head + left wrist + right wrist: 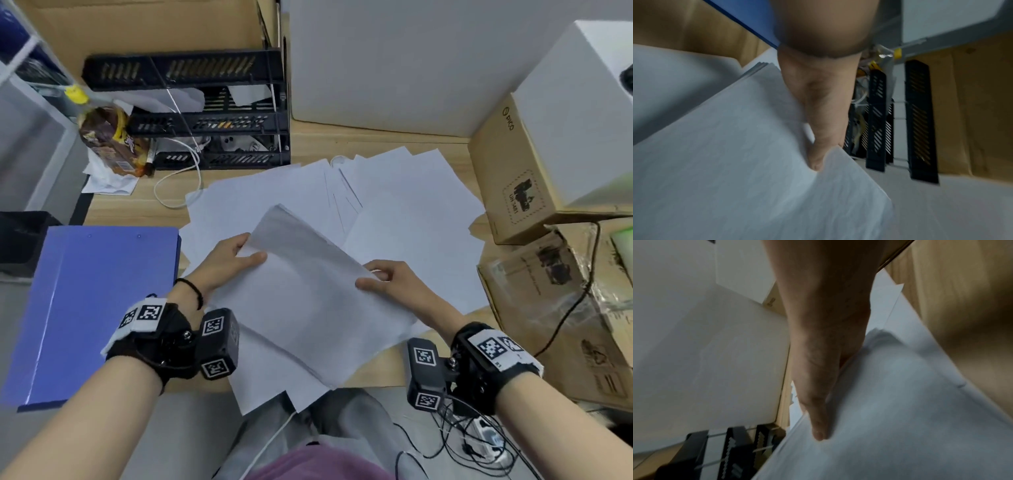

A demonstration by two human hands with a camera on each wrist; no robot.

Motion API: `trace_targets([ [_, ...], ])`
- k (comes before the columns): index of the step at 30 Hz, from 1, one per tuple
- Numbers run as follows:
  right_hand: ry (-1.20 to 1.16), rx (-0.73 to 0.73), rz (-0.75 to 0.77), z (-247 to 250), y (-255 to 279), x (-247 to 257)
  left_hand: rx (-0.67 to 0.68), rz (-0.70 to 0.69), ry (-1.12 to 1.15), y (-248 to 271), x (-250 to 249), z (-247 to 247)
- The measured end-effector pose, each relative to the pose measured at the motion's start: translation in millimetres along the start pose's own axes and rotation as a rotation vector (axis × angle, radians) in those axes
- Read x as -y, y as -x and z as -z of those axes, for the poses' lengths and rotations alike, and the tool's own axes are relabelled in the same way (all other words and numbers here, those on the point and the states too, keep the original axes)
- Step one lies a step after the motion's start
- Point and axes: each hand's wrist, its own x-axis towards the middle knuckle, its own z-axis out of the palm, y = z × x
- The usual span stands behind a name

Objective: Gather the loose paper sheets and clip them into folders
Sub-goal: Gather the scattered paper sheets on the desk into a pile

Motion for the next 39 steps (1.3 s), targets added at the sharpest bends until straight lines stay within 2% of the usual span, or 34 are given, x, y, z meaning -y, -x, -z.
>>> trace_targets([
  [3,-0.155,-0.064,-0.023,15.9,1.2,-15.1,-0.109,0.075,0.25,2.0,5.4,-3.9],
  [5,-0.266,-0.115,-0.027,24.9,-1.2,-18.2,-0.194,0.075,0.363,1.6,6.5,-5.1],
  [8,-0.434,-0.088,-0.004,37.1,-8.9,-16.5,-0.264,0.039,0.446,-1.8,0.5,-7.1],
  [11,-0.401,-0.07,0.008,44.7,-21.0,-7.4,-0.307,-0.037,0.5,-5.6,-17.3,-15.4],
  [13,-0.375,-0.11,0.03,49.2,-29.4,5.3,-0.325,-0.102,0.486,-9.7,-35.7,-20.6],
  [16,-0.418,-0.199,0.157,60.9,-37.0,41.7,-0.375,-0.209,0.495,-13.7,-70.4,-19.5],
  [20,-0.427,-0.186,0.315,72.7,-40.0,81.9,-0.346,-0.368,0.563,-13.2,-94.5,-14.4],
  [23,-0.326,-0.132,0.309,71.2,-43.6,69.3,-0.371,-0.292,0.514,-16.3,-75.9,-18.0],
  [26,-0.194,-0.059,0.156,63.5,-44.3,20.8,-0.365,-0.097,0.399,-14.6,-33.0,-32.0],
  [29,-0.1,-0.039,0.078,57.0,-41.8,-8.9,-0.342,-0.018,0.338,-7.7,-7.5,-47.6],
  [31,-0.068,-0.07,0.088,56.2,-44.8,-2.1,-0.359,-0.02,0.314,-9.3,-16.0,-52.4],
  [35,-0.225,-0.28,0.156,62.8,-51.2,41.3,-0.383,-0.143,0.297,-17.5,-60.9,-45.2],
  [39,-0.264,-0.29,0.202,65.5,-45.4,41.9,-0.415,-0.202,0.31,-16.4,-63.5,-31.7],
])
